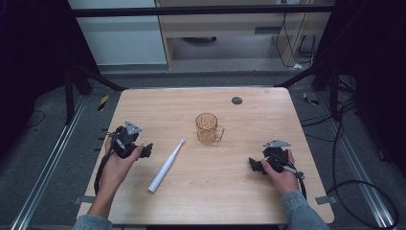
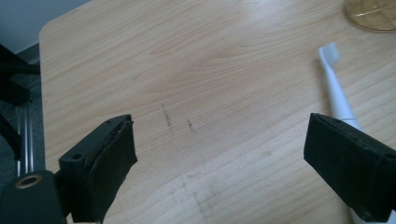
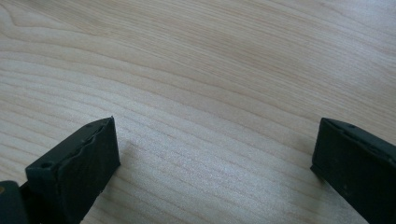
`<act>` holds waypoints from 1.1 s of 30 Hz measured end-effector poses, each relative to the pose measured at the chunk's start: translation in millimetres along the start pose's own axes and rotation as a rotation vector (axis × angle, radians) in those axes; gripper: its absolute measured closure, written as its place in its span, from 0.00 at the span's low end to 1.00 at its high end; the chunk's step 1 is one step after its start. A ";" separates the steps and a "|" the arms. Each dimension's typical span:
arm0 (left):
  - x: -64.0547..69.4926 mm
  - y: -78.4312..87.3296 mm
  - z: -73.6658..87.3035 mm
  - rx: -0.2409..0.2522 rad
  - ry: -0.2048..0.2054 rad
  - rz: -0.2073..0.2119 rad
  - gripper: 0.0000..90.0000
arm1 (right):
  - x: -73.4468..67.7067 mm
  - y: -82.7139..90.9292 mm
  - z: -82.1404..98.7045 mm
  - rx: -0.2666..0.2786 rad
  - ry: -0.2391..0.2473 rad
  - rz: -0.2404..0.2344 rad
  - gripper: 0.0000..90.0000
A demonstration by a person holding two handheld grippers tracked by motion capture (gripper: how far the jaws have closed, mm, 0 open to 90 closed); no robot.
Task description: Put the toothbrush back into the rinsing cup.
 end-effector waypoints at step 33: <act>61.6 7.8 -16.6 -0.077 -0.122 0.086 0.26 | 0.0 -0.1 0.0 0.000 0.000 -0.001 0.01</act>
Point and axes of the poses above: each handheld gripper's, and its own axes: y roughly backward along the jaws, z roughly out of its underside, x roughly to its right, the point moved 3 cm from there along -y, roughly forward along the jaws, and after that the axes turned 10 degrees about -z, right-handed, at the moved point
